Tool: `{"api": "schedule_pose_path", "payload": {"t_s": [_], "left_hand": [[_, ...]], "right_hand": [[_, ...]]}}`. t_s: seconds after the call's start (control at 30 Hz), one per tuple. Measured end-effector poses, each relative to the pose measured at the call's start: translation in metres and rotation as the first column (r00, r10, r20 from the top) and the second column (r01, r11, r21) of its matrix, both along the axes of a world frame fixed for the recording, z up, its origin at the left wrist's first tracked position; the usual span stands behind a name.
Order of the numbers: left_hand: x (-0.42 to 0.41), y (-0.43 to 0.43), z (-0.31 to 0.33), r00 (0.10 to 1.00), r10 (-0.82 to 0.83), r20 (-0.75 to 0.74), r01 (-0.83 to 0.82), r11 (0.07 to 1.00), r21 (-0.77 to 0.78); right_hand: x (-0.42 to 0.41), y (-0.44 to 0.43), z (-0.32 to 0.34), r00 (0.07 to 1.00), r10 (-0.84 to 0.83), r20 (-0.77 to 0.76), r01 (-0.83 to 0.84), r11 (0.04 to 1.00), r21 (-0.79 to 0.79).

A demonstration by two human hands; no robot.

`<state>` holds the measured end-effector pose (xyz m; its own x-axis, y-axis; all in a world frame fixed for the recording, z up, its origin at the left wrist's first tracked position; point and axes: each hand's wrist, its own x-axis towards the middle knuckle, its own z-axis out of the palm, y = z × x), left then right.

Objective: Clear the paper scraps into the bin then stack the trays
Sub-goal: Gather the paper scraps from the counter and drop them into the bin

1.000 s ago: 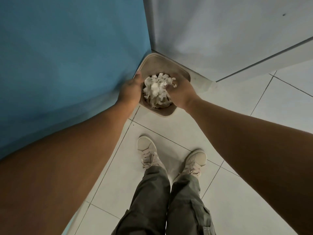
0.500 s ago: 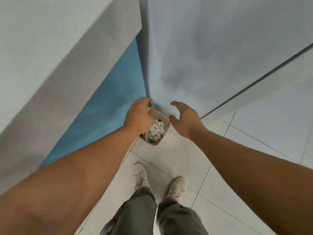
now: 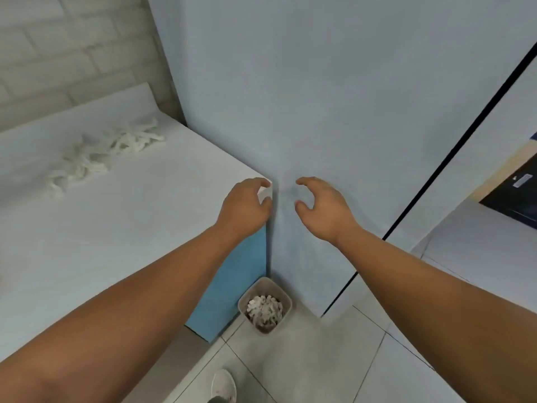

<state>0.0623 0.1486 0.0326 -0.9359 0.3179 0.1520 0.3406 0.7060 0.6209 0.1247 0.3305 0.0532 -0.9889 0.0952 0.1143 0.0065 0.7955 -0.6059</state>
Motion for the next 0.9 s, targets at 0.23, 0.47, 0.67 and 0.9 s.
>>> {"api": "schedule_pose_path", "payload": {"t_s": [0.23,0.47,0.67,0.9], "left_hand": [[-0.001,-0.067,0.051,0.978,0.186,-0.095,-0.185,0.983,0.019],[-0.01,-0.162,0.06,0.941,0.322,-0.107,-0.323,0.946,0.009],[-0.04,-0.251,0.044,0.897,0.434,-0.081,-0.436,0.9,-0.012],[-0.105,-0.354,0.015,0.85,0.52,-0.08,-0.526,0.845,-0.094]], "right_hand": [[-0.026,-0.052,0.063,0.987,0.135,-0.092,-0.134,0.991,0.014],[-0.069,-0.13,0.062,0.956,0.282,-0.075,-0.282,0.959,0.012],[-0.12,-0.207,0.047,0.917,0.398,-0.031,-0.397,0.917,0.029],[-0.203,-0.306,0.023,0.878,0.479,0.026,-0.479,0.877,0.04]]}}
